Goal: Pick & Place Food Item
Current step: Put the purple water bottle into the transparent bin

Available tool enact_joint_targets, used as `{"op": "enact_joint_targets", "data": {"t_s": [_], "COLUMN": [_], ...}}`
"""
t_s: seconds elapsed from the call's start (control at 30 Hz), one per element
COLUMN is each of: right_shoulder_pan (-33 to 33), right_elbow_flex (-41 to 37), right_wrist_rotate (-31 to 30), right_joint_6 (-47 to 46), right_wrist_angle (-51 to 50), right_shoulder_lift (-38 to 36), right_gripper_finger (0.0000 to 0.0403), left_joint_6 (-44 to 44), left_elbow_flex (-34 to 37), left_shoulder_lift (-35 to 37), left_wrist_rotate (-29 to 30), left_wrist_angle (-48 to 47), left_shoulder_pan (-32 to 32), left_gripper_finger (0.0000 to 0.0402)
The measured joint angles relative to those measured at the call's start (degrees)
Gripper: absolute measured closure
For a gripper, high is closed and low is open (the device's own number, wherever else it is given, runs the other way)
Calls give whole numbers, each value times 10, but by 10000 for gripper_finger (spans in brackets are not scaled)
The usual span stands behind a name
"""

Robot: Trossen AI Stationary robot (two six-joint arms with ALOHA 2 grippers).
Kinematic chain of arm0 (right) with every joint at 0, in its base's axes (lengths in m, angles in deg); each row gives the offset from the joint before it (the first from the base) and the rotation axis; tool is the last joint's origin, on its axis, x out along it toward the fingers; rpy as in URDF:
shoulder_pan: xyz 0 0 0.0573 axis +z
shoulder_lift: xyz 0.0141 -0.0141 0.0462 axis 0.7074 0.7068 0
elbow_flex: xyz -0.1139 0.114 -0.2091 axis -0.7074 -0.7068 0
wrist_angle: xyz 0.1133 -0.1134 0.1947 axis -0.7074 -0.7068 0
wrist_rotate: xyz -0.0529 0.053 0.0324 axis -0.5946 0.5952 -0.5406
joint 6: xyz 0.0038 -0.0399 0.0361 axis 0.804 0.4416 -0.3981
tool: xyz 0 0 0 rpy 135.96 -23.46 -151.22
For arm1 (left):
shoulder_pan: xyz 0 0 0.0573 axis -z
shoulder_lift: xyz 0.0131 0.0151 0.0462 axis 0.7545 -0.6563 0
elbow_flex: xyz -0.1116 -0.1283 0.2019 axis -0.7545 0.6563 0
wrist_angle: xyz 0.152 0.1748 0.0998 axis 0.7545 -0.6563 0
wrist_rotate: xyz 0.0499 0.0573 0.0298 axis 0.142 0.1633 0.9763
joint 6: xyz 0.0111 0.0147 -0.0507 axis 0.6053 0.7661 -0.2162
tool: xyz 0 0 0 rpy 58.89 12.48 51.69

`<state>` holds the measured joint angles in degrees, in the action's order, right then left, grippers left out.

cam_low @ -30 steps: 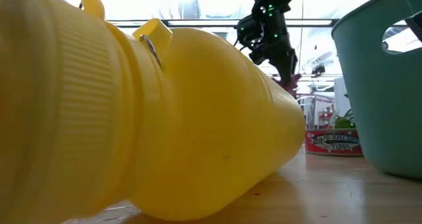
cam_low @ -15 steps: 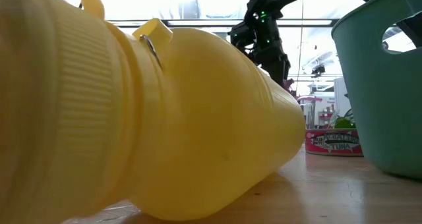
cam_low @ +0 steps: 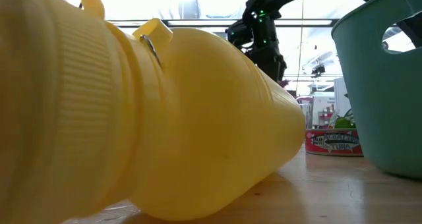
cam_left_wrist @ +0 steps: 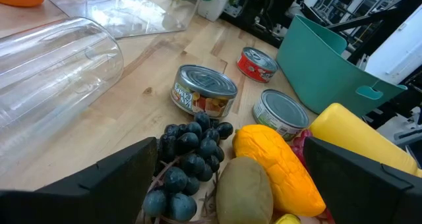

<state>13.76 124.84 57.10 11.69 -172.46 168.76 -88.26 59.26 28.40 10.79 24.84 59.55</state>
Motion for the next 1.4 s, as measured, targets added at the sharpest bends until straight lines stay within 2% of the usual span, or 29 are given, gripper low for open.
{"op": "enact_joint_targets", "data": {"t_s": [1.0, 1.4], "right_shoulder_pan": [9, 10], "right_elbow_flex": [1, 0], "right_wrist_rotate": [1, -5], "right_joint_6": [-11, -19], "right_wrist_angle": [33, -30], "right_shoulder_lift": [-13, -15], "right_gripper_finger": [202, 202], "left_joint_6": [0, 0], "left_elbow_flex": [0, 0], "left_shoulder_lift": [0, 0], "left_wrist_rotate": [0, 0], "left_wrist_angle": [0, 0], "left_shoulder_pan": [0, 0], "left_gripper_finger": [18, 18]}}
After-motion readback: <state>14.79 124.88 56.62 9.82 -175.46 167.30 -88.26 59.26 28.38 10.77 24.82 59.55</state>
